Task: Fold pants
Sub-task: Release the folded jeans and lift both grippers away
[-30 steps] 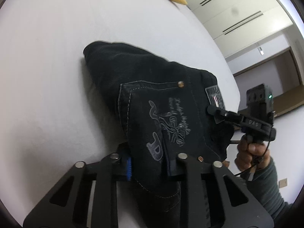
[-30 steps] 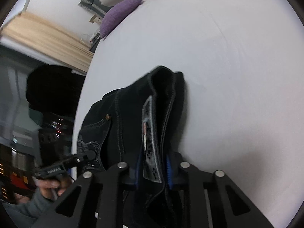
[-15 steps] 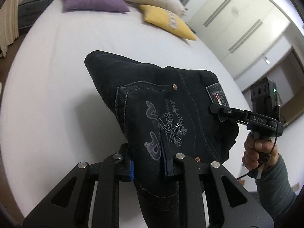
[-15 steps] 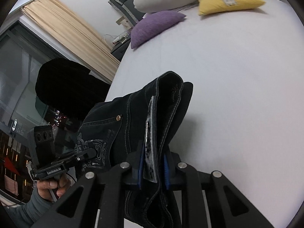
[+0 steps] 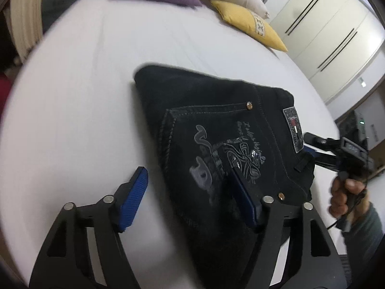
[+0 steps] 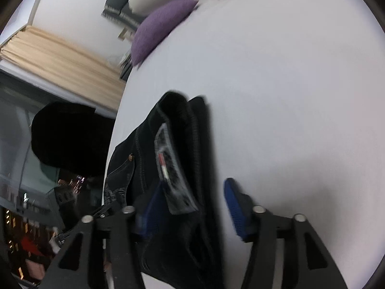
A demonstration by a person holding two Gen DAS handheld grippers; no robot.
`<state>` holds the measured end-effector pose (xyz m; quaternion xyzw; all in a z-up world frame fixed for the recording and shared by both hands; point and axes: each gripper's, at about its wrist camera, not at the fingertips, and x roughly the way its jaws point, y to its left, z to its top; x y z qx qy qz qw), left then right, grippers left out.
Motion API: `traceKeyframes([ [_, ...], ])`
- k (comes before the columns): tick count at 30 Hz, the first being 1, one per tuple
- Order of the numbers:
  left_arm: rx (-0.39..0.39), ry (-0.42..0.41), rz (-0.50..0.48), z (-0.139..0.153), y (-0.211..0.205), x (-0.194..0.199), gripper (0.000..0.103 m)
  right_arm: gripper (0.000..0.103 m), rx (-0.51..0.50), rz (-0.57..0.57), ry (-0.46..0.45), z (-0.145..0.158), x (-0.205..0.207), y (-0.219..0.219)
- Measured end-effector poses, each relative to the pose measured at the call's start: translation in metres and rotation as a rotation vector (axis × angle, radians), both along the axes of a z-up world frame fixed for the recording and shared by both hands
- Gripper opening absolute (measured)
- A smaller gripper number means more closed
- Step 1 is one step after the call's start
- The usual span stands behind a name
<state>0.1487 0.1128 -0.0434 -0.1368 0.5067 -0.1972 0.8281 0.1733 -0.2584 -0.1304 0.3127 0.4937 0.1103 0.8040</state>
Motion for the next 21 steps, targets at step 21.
traceKeyframes([
  [21, 0.320, -0.944, 0.359, 0.350, 0.030, -0.317, 0.103, 0.103, -0.616, -0.235, -1.013, 0.355, -0.289, 0.124],
])
